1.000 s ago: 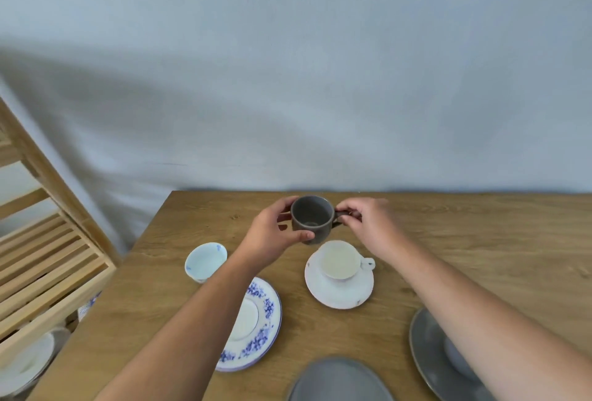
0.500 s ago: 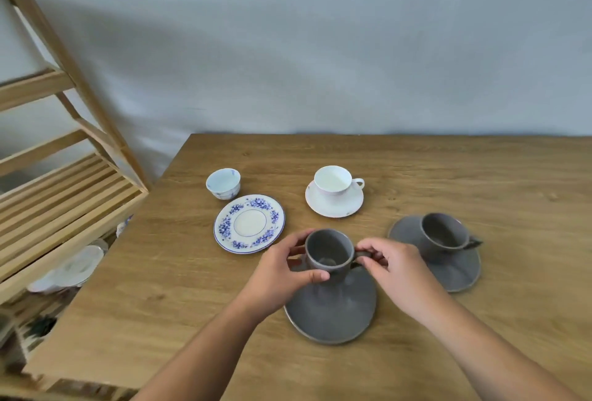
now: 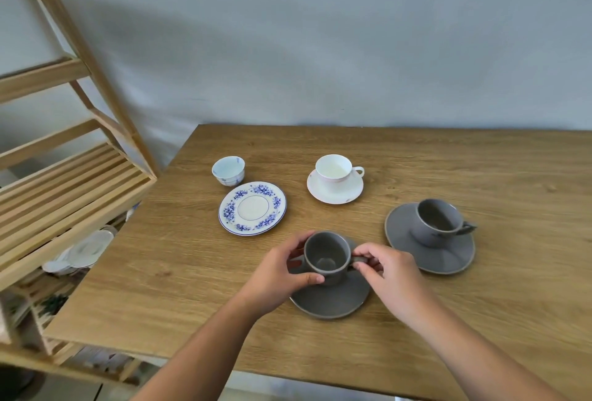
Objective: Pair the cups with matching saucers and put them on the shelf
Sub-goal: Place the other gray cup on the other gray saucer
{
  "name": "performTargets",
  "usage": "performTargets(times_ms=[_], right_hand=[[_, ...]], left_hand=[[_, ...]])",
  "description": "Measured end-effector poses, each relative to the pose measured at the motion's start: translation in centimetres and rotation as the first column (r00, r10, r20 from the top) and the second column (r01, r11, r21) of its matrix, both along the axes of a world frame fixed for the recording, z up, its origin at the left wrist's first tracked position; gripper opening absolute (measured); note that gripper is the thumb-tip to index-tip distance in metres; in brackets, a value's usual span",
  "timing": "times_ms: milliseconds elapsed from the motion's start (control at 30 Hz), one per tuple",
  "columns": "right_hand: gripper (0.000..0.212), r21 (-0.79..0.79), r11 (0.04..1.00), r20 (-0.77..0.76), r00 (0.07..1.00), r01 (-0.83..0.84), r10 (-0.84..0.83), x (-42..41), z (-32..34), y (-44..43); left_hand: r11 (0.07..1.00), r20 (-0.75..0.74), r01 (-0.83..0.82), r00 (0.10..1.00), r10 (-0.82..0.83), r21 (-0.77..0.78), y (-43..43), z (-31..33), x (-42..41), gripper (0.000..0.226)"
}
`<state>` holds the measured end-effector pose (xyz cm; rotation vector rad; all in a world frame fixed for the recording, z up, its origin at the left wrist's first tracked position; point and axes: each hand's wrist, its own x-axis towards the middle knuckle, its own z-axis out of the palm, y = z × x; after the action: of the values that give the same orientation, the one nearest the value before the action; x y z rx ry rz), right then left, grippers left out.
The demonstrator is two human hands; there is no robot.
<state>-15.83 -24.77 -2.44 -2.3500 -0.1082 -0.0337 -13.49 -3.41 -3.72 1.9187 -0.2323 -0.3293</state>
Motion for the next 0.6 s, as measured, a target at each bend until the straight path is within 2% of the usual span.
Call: performTargets(times_ms=[333, 467, 600], right_hand=[[0.011, 0.025, 1.000, -0.007, 1.000, -0.008, 0.008, 0.1, 0.8, -0.5], [0.014, 0.045, 0.998, 0.074, 0.997, 0.031, -0.035, 2.0, 2.1, -0.5], [0.011, 0.046, 0.999, 0.090, 0.996, -0.009, 0.005, 5.8, 4.0, 1.6]], left_hand=[[0.999, -0.012, 0.035, 0.999, -0.035, -0.006, 0.6, 0.0, 0.5, 0.074], [1.000, 0.007, -0.023, 1.000, 0.023, 0.000, 2.3, 1.8, 1.8, 0.079], [0.987, 0.089, -0.156, 0.984, 0.153, 0.026, 5.3, 3.9, 4.9, 0.068]])
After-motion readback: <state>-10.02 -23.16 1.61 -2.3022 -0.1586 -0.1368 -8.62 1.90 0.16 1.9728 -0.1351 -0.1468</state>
